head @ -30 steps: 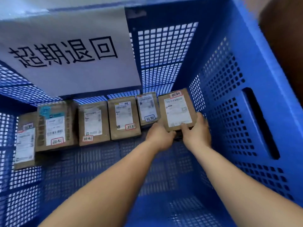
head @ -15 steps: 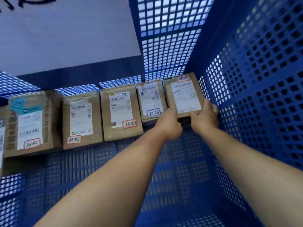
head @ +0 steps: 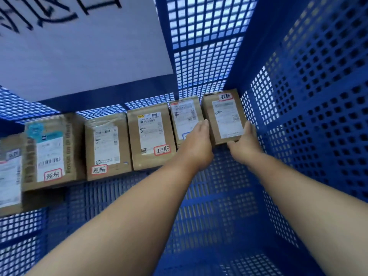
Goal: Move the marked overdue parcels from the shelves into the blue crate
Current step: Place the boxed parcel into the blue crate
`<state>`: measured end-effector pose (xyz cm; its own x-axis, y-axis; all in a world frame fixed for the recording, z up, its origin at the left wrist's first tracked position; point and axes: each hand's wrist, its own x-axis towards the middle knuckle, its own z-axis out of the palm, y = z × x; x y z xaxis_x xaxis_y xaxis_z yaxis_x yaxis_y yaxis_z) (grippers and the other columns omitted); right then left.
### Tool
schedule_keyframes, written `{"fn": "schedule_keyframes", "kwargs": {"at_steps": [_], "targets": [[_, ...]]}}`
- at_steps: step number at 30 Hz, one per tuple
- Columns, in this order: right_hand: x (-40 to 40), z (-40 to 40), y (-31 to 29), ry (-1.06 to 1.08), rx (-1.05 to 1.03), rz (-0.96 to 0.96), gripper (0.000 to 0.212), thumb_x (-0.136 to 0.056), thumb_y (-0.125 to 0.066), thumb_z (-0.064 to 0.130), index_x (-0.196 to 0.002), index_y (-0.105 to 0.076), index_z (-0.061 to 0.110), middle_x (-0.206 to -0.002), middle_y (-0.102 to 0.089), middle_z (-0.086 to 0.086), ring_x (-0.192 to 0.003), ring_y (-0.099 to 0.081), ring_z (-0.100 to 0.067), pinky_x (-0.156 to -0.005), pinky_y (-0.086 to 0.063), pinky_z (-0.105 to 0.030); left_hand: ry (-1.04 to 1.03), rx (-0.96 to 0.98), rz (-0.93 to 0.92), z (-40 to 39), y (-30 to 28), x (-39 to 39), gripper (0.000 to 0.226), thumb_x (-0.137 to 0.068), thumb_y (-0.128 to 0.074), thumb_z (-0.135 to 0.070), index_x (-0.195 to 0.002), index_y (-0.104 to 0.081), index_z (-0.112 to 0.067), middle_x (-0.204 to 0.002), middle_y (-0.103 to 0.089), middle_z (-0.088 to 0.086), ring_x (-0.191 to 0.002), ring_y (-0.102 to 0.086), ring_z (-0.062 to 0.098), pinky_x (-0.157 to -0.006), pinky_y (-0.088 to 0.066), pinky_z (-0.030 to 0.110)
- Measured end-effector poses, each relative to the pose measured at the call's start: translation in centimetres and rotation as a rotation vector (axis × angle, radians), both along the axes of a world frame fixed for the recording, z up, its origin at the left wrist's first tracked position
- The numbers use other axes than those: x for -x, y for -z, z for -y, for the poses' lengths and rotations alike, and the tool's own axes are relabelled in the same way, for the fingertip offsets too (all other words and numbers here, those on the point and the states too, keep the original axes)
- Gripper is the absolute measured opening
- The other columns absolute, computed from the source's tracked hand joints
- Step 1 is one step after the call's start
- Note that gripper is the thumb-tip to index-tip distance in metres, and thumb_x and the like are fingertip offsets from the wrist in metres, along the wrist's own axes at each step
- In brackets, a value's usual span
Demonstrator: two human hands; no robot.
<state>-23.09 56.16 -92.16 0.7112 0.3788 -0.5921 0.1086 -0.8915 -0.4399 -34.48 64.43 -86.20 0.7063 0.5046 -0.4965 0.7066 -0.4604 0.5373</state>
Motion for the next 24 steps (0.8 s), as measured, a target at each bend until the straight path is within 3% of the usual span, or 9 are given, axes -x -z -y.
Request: {"fn": "schedule_keyframes", "kwargs": {"at_steps": [4, 9, 15, 24], "targets": [[2.0, 1.2, -5.8, -0.045, -0.092, 0.017, 0.077, -0.088, -0.056, 0.018, -0.150, -0.011, 0.017, -0.157, -0.016, -0.003, -0.141, -0.026, -0.027, -0.112, -0.032, -0.048, -0.017, -0.003, -0.018, 0.7, -4.7, 0.9, 0.058, -0.091, -0.051, -0.007, -0.143, -0.026, -0.012, -0.149, -0.030, 0.003, -0.135, -0.034, 0.022, -0.105, -0.032, 0.032], [4.7, 2.4, -15.3, -0.219, -0.052, 0.063, 0.079, -0.096, -0.051, 0.027, -0.153, 0.003, 0.016, -0.161, 0.005, 0.000, -0.149, 0.000, -0.018, -0.120, -0.010, -0.034, -0.029, -0.045, -0.099, 1.6, -12.6, 2.4, 0.066, -0.094, -0.051, -0.016, -0.149, -0.016, -0.016, -0.155, -0.020, 0.001, -0.139, -0.030, 0.023, -0.108, -0.030, 0.036], [6.9, 2.9, -27.0, -0.325, -0.067, 0.122, 0.078, -0.096, -0.049, 0.033, -0.153, 0.003, 0.019, -0.161, 0.007, 0.004, -0.148, 0.008, -0.014, -0.120, -0.008, -0.038, -0.064, -0.089, -0.121, 2.9, -23.2, 4.4, 0.071, -0.095, -0.051, -0.018, -0.151, -0.008, -0.018, -0.159, -0.010, -0.002, -0.143, -0.022, 0.020, -0.109, -0.031, 0.040], [9.3, 5.5, -42.7, -0.349, -0.130, 0.219, 0.078, -0.097, -0.049, 0.036, -0.153, 0.003, 0.021, -0.161, 0.008, 0.006, -0.147, 0.011, -0.012, -0.119, -0.002, -0.037, -0.121, -0.225, -0.057, 5.3, -37.9, 8.0, 0.074, -0.096, -0.051, -0.024, -0.153, -0.003, -0.020, -0.160, -0.002, -0.004, -0.147, -0.009, 0.016, -0.117, -0.018, 0.034]]}}
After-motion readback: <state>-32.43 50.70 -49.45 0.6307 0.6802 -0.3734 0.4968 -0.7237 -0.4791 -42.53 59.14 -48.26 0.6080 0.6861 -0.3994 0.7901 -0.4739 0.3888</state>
